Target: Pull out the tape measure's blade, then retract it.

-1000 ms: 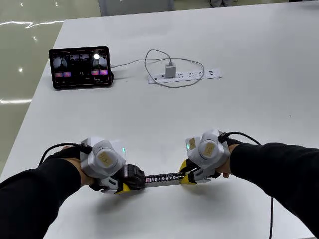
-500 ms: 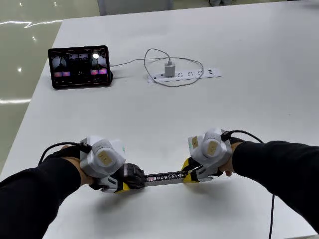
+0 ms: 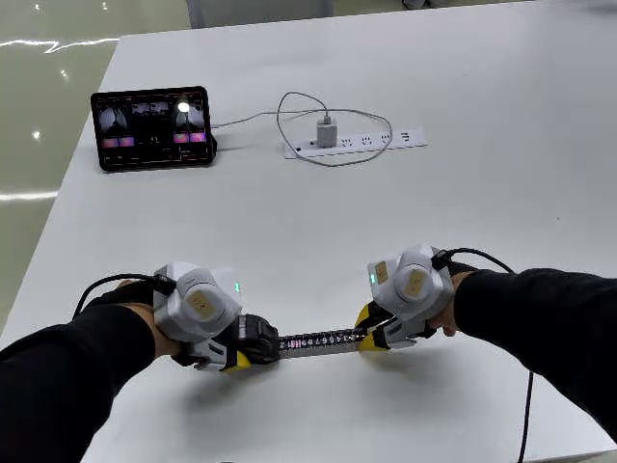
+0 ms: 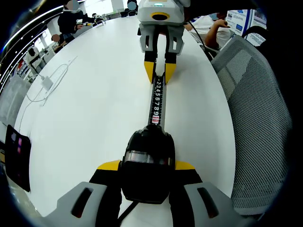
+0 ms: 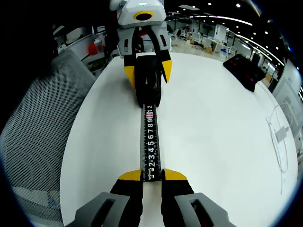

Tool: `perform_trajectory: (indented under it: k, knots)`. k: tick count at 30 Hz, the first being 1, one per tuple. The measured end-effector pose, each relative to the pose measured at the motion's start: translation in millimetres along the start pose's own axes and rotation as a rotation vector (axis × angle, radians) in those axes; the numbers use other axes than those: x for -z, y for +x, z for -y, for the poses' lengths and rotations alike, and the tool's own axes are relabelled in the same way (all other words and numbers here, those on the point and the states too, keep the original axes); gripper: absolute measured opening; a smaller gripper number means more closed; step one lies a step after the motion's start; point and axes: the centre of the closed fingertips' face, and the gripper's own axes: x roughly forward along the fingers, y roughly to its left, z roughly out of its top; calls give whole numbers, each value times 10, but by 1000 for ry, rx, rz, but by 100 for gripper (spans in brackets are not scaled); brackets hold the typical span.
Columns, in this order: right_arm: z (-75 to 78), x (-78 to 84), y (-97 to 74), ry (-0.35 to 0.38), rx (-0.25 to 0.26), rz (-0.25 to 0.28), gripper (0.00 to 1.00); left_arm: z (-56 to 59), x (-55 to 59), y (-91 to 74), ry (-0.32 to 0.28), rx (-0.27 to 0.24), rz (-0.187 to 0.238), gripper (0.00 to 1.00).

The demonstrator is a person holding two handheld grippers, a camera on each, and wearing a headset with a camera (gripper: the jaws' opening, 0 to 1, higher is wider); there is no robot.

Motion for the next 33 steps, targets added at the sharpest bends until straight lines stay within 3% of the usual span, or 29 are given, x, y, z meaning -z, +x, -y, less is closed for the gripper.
perform_trajectory:
  k: [33]
  knots:
    - [18, 142, -102, 5, 5, -16, 10, -2, 0, -1, -5, -5, 0, 33]
